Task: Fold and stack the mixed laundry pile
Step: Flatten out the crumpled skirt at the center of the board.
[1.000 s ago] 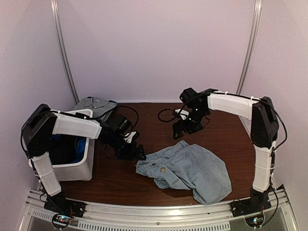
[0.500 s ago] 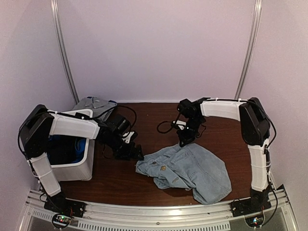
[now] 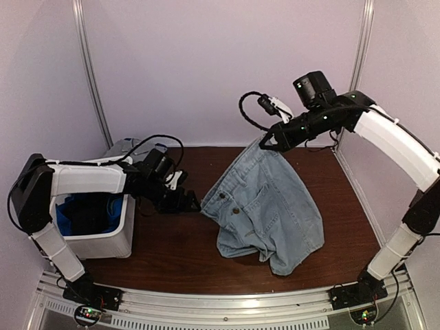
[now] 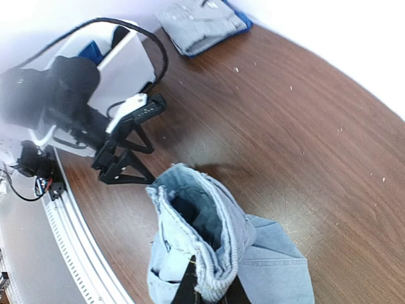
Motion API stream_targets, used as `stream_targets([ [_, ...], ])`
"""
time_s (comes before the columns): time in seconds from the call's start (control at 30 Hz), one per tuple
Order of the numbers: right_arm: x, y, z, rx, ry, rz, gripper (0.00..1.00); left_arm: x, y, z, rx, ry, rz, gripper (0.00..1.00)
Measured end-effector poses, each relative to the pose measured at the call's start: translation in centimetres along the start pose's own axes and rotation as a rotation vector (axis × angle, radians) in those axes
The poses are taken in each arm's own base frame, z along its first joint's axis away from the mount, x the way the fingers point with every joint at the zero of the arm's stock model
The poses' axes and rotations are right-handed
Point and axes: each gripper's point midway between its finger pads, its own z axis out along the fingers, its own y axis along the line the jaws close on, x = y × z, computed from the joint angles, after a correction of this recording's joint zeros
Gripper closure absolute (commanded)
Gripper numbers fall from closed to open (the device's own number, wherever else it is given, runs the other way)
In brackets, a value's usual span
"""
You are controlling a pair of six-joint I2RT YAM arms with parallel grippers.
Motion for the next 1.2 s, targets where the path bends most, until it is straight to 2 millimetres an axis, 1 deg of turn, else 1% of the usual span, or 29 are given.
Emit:
stream_targets([
  [0.1,-1.5,2.4,-4.7,-0.019,-0.112,-0.055,1.00,-2.6,-0.8,-2.7,0.035,-0.110,0.020,0.09],
  [0.2,-2.0,3.3,-7.4,-0.021,-0.175,-0.099,1.00,-4.7,-1.9,-5.0,0.074,-0.211,0.063,0.11],
  [0.27,-1.8,3.6,-8.2,-0.022,-0.189,-0.118,1.00,-5.7,-2.6,-6.1,0.097,-0.260,0.097,0.13],
  [0.33,-1.3,3.8,-8.5,-0.026,-0.187,-0.131,1.00,-6.2,-3.1,-6.4,0.113,-0.286,0.132,0.13],
  [0.47,-0.2,3.9,-8.0,-0.040,-0.162,-0.144,1.00,-6.7,-3.6,-6.6,0.127,-0.310,0.181,0.14],
  [0.7,1.1,4.7,-7.8,-0.074,-0.129,-0.169,1.00,-8.1,-5.0,-7.1,0.160,-0.361,0.277,0.16],
  [0.83,1.7,5.9,-8.2,-0.109,-0.116,-0.191,1.00,-10.2,-6.1,-7.0,0.156,-0.375,0.370,0.16],
  [0.93,2.3,6.9,-8.2,-0.134,-0.097,-0.213,1.00,-11.0,-7.0,-7.1,0.161,-0.377,0.466,0.16],
  [1.03,3.0,8.0,-8.1,-0.162,-0.075,-0.236,1.00,-11.1,-7.6,-7.1,0.160,-0.379,0.569,0.17],
  [1.2,4.5,9.8,-7.6,-0.206,-0.024,-0.265,1.00,-10.4,-8.8,-6.8,0.157,-0.375,0.770,0.17],
])
